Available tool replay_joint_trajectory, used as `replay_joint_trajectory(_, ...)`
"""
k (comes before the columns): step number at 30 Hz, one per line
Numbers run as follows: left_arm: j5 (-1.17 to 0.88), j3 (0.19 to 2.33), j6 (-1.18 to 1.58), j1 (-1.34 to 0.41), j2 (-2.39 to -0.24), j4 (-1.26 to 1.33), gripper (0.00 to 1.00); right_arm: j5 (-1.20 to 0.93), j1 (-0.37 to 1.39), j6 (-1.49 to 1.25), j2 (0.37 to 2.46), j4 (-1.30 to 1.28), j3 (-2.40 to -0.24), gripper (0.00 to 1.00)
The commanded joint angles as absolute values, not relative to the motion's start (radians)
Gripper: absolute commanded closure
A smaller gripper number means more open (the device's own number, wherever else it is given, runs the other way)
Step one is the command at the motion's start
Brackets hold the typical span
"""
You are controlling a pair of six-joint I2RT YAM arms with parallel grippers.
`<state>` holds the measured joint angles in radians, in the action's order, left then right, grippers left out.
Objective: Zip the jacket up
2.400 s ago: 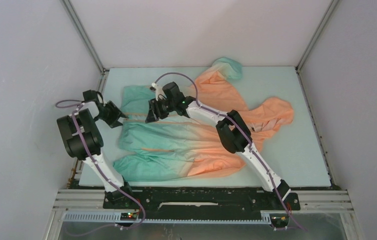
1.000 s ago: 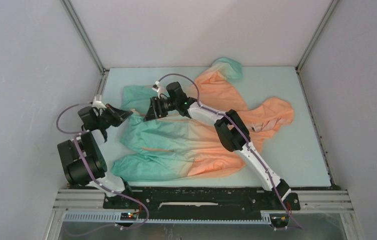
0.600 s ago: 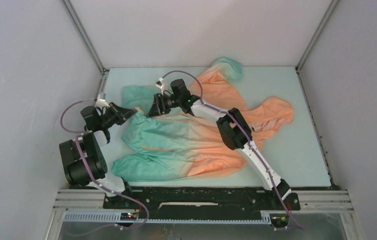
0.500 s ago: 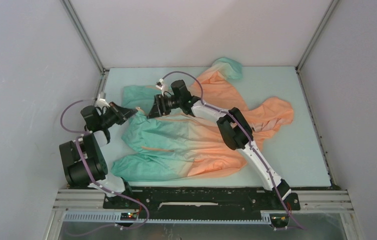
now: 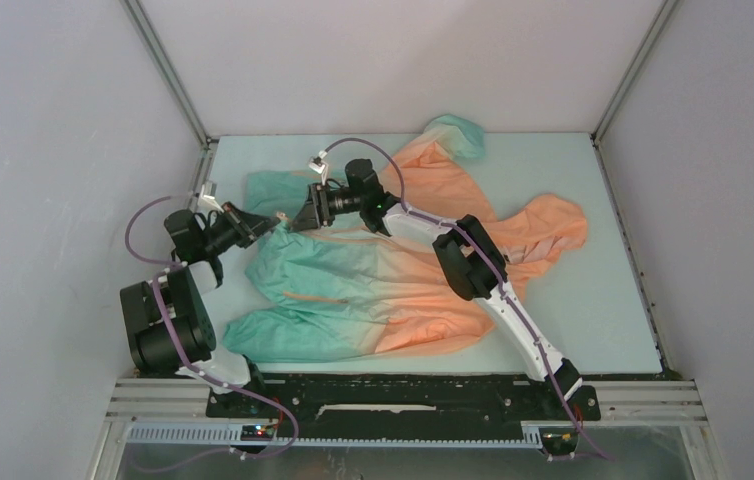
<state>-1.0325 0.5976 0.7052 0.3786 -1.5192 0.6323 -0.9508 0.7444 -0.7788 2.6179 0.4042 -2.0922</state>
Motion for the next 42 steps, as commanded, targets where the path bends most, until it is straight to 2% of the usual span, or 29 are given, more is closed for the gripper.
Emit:
replay_joint_trajectory(1, -1.069, 0.58, 0.729, 0.373, -1.499, 0.698, 1.0, -0.978, 0.749, -0.862, 2.605, 0.543, -2.113, 0.54)
replay_joint_trajectory(9, -1.068, 0.578, 0.73, 0.367, -1.503, 0.699, 1.0, -0.983, 0.752, -0.885, 2.605, 0.568, -2.121, 0.68)
replay_joint_trajectory(15, -1.075, 0.574, 0.74, 0.357, -1.498, 0.713, 1.0, -0.972, 0.758, -0.871, 2.611, 0.551, -2.136, 0.72)
replay_joint_trajectory(16, -1.076, 0.571, 0.751, 0.357, -1.498, 0.723, 1.0, -0.966, 0.758, -0.863, 2.61, 0.539, -2.135, 0.71)
replay_joint_trajectory(19, -1.081, 0.57, 0.755, 0.358, -1.494, 0.726, 1.0, -0.922, 0.746, -0.83, 2.6, 0.494, -2.117, 0.58)
replay_joint_trajectory(23, -1.086, 0.574, 0.753, 0.359, -1.494, 0.717, 1.0, -0.923, 0.721, -0.849, 2.598, 0.515, -2.1, 0.54)
replay_joint_trajectory(30, -1.114, 0.584, 0.786, 0.359, -1.518, 0.733, 1.0, -0.981, 0.712, -0.798, 2.603, 0.564, -2.092, 0.38)
replay_joint_trajectory(36, -1.134, 0.584, 0.813, 0.359, -1.521, 0.758, 1.0, -1.045, 0.717, -0.813, 2.614, 0.654, -2.097, 0.33)
replay_joint_trajectory(42, -1.157, 0.55, 0.981, 0.36, -1.545, 0.969, 1.0, -1.087, 0.74, -0.845, 2.651, 0.74, -2.127, 0.34)
